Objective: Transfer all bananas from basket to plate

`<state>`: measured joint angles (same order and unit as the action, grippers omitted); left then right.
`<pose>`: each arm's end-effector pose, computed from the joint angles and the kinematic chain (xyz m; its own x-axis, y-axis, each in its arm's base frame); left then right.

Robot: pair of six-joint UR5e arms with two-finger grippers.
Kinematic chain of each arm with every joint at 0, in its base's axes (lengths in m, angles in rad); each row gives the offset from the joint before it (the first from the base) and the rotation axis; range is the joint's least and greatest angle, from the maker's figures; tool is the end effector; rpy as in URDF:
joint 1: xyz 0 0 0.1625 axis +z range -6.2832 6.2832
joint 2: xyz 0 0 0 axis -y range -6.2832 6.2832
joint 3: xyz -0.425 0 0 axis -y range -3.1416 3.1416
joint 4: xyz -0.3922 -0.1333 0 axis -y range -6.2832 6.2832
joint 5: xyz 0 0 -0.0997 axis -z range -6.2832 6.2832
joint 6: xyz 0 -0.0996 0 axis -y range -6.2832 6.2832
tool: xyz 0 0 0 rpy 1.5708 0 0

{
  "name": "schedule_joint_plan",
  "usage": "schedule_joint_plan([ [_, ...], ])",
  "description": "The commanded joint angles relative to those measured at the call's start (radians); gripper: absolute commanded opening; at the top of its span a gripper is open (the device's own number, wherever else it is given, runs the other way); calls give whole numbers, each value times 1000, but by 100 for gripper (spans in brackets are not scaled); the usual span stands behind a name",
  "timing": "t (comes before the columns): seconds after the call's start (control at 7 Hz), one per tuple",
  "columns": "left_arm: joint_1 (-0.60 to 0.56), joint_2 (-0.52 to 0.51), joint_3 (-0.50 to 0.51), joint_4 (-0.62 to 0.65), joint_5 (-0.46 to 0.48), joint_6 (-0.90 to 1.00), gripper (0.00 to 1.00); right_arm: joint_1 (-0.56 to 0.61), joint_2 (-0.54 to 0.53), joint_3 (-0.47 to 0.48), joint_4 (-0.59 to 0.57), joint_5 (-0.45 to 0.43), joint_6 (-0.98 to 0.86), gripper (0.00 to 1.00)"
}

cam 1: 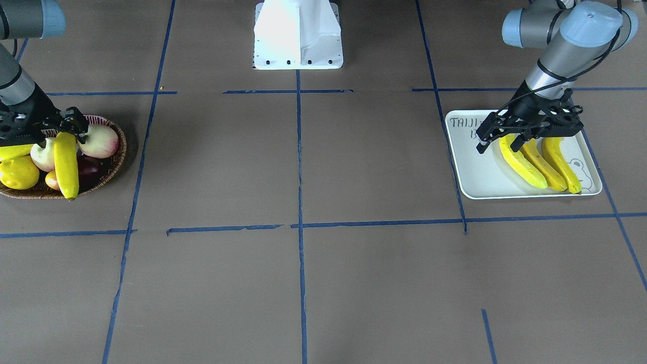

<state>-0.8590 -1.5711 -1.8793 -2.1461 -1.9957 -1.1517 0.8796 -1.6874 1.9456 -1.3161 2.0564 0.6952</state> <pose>0.2614 -0.4443 0.4487 0.5743 -0.0981 -0.8128 0.2714 0.9595 0.0760 -0.2262 -0.4096 0.5123 0.7669 -0.1384 0.6266 0.0836 0.9897 0.1163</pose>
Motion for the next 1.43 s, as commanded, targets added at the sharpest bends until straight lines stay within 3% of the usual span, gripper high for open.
schedule_joint_plan([
  [0.0, 0, 0, -6, 0, 0, 1, 100, 2, 2, -8, -2, 4, -6, 55],
  [0.29, 0, -1, -4, 0, 0, 0, 100, 9, 0, -5, 4, -1, -6, 9],
  [0.43, 0, -1, -4, 0, 0, 0, 100, 13, -5, -2, 5, -2, -5, 3],
  [0.57, 0, -1, -6, 0, 0, 0, 100, 50, -9, 16, 6, 4, -5, 2],
  [0.86, 0, -1, -17, 0, 0, -5, 100, 201, -70, 230, -30, 109, -6, 2],
  [1.0, 0, -1, -18, -2, 2, -20, 100, 255, -84, 293, -35, 170, -10, 2],
  [1.29, 2, -23, -17, -5, -2, -22, 100, 260, 28, 281, -17, 241, 30, 3],
])
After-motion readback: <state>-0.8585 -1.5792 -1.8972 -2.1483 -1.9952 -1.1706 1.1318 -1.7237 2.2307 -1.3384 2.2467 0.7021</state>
